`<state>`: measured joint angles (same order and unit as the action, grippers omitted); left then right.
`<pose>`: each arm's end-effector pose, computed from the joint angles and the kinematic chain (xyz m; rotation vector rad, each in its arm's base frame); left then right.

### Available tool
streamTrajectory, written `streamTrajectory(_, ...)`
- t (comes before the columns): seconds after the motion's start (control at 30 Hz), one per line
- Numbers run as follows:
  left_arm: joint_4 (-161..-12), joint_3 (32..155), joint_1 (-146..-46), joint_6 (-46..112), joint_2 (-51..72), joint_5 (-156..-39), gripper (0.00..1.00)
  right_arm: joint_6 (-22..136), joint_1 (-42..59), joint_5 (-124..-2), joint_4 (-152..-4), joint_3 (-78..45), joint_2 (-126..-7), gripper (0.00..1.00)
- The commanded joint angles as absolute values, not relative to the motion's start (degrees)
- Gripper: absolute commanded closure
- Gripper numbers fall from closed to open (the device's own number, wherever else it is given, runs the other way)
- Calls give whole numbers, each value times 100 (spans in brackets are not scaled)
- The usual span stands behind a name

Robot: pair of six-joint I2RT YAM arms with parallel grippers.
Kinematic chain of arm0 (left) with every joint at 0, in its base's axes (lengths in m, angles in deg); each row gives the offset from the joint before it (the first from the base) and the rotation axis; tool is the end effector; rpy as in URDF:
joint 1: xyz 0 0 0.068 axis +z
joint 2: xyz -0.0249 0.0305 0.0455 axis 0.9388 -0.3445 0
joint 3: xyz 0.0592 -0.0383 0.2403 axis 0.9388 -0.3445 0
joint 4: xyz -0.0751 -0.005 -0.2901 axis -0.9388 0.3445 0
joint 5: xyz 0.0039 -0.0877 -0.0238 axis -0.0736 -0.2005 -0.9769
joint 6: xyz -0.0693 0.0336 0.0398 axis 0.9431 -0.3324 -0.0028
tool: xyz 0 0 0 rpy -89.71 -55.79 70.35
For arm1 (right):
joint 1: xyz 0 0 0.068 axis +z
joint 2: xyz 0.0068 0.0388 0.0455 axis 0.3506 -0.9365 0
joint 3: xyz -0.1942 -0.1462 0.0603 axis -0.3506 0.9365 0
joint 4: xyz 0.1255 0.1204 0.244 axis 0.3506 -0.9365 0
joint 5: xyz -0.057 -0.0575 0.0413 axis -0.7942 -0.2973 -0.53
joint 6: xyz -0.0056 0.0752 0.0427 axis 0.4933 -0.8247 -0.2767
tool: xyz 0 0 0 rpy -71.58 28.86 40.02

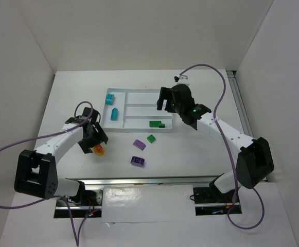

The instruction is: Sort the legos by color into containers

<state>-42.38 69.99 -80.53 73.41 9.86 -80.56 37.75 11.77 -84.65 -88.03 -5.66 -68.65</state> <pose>0.2918 -0.0432 0.1255 -0.9999 2.5793 -0.0709 0.3571 0.2042 0.2490 0.0303 2.0829 0.3767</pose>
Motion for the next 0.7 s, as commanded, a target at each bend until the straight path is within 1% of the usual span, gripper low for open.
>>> streamTrajectory(0.0,-4682,6904,-8066,7558,756,-8195,14,3804,1165,-8502,-8807,-545,-6583,11)
streamTrajectory(0.23,-4884,6781,-8066,7672,484,-7993,19,3857,1112,-8502,-8869,-439,-6530,11)
streamTrajectory(0.3,-4955,6729,-8066,7672,308,-7905,22,3857,1112,-8502,-8869,-387,-6530,15)
streamTrajectory(0.37,-4955,6659,-8066,7742,255,-7853,22,3857,1112,-8502,-8922,-387,-6530,16)
streamTrajectory(0.47,-5095,6606,-8066,7804,333,-7914,27,3857,1112,-8554,-9044,-387,-6478,16)
streamTrajectory(0.6,-5009,6693,-8066,7655,579,-7914,48,3857,1112,-8607,-9150,-387,-6416,16)
streamTrajectory(0.63,-5008,6772,-8066,7576,658,-7914,58,3857,1112,-8677,-9150,-387,-6416,16)
streamTrajectory(0.67,-4843,6938,-8145,7523,763,-7914,76,3857,1112,-8739,-9220,-387,-6347,16)
